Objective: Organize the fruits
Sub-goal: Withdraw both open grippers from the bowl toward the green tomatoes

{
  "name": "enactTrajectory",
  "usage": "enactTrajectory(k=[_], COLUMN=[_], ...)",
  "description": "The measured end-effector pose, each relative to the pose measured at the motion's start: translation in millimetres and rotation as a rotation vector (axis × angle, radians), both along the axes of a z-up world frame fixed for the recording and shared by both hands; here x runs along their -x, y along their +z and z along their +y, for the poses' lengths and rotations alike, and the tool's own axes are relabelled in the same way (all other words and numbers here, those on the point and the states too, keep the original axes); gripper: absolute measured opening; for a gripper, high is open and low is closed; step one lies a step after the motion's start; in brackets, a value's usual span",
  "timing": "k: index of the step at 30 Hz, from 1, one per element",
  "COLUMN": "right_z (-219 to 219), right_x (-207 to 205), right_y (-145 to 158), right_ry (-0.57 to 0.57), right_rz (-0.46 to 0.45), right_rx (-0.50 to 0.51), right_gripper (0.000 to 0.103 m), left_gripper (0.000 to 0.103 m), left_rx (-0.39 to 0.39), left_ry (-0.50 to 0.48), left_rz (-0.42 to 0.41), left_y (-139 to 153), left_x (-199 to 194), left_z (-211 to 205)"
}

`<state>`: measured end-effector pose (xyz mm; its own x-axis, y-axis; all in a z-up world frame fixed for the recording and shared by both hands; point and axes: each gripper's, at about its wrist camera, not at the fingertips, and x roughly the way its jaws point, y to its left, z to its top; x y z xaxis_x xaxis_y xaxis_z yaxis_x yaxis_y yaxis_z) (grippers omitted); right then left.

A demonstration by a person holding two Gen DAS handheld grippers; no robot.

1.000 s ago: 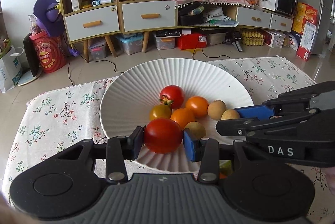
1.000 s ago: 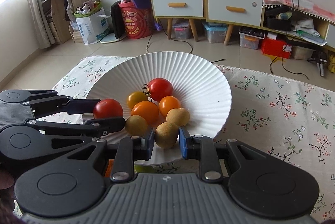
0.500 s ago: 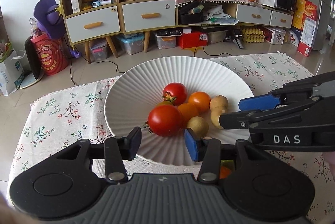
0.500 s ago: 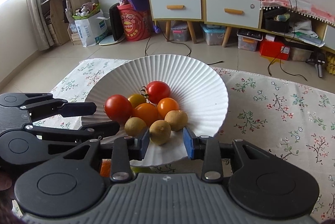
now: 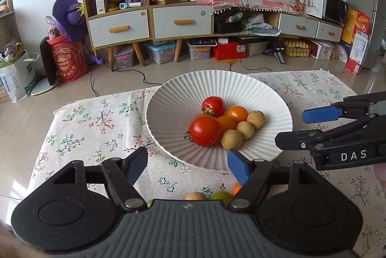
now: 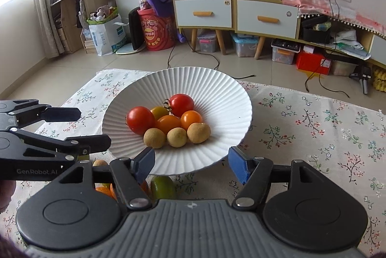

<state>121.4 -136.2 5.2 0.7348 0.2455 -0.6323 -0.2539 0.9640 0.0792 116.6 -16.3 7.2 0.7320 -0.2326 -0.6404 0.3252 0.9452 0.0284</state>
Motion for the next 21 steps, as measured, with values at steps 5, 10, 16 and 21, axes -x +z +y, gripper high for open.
enactTrajectory(k=[5, 10, 16, 21], right_z=[-3, -4, -3, -1], right_x=[10, 16, 25, 31], right_y=[4, 7, 8, 6], right_ry=[0.001, -0.003, -0.002, 0.010], right_rz=[-0.010, -0.018, -0.028, -0.028], right_rx=[-0.001, -0.005, -0.003, 0.002], right_gripper=[0.071, 0.076, 0.084, 0.089], left_gripper=[0.078, 0.085, 0.093, 0.096], left_rx=[0.012, -0.004, -0.003, -0.024], left_ry=[-0.008, -0.022, -0.027, -0.046], left_rz=[0.001, -0.001, 0.000, -0.004], left_y=[2, 3, 5, 4], left_x=[11, 21, 28, 37], left_z=[6, 9, 11, 11])
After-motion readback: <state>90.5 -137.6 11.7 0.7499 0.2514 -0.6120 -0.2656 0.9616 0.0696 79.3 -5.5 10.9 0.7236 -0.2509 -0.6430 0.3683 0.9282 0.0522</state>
